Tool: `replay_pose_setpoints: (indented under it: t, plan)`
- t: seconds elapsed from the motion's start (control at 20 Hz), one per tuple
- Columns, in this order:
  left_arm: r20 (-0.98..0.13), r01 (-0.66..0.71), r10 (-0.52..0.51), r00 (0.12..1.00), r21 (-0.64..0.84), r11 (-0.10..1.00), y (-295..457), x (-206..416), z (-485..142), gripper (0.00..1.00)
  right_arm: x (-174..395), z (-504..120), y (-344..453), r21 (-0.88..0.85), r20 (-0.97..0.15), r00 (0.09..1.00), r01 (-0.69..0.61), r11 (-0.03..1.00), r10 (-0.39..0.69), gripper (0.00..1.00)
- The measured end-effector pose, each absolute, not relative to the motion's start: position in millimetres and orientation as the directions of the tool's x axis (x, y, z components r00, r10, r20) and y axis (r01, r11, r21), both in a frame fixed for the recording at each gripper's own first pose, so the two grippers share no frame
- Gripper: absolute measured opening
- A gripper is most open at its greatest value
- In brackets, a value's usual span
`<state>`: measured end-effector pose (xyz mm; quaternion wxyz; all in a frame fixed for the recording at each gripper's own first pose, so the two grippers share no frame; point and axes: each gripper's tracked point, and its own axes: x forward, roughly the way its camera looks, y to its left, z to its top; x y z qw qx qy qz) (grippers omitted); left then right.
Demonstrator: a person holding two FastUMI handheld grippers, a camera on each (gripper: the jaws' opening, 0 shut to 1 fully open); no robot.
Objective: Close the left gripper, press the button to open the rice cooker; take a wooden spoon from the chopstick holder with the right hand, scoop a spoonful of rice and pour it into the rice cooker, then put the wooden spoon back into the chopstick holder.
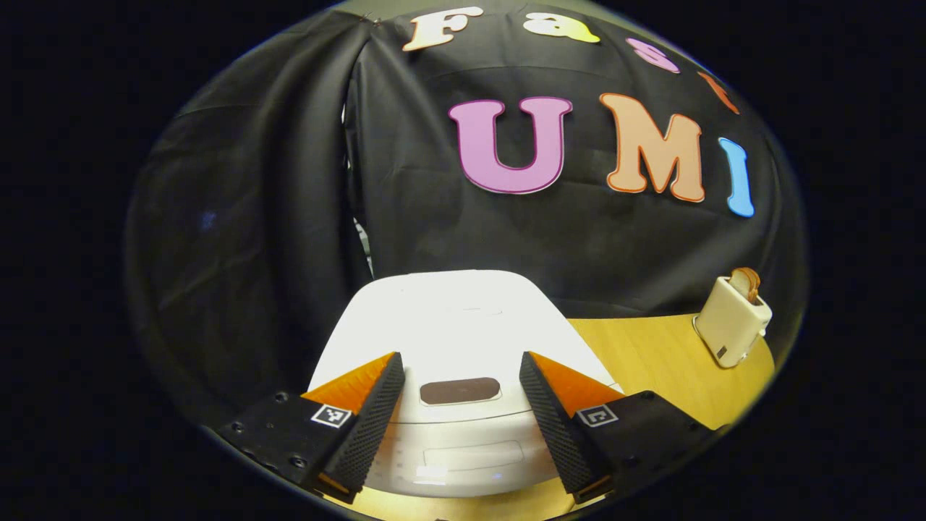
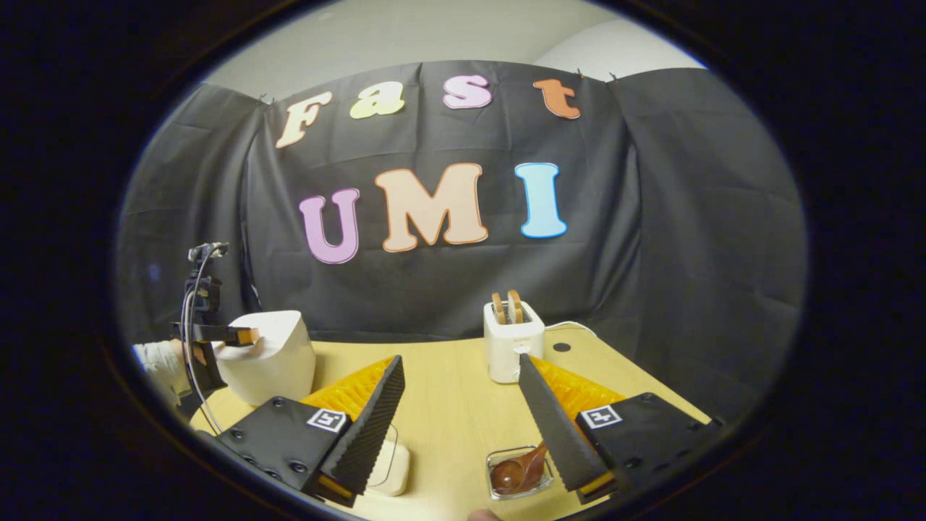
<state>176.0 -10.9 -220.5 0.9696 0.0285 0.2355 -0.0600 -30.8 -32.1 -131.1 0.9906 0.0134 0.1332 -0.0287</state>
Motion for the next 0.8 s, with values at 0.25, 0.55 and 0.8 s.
replay_pose_setpoints:
  t: [0.25,0.55,0.8]
  plan:
    - [-0.457,0.155,-0.121,0.881,0.038,0.987,-11.5,175.5,-216.6,0.96,-30.7,-124.1,-27.2,0.002,-0.252,0.965,0.070,0.998,-0.067,1.00]
    - [-0.304,0.140,-0.132,0.944,0.005,0.990,-12.7,172.9,-164.5,0.97,-36.2,-114.7,-23.9,-0.026,-0.221,0.970,0.100,0.995,-0.103,1.00]
    - [-0.166,0.186,-0.182,0.969,0.007,0.983,-32.4,126.9,-106.8,0.95,-37.0,-93.5,-35.5,-0.001,-0.159,0.982,0.102,0.995,-0.101,1.00]
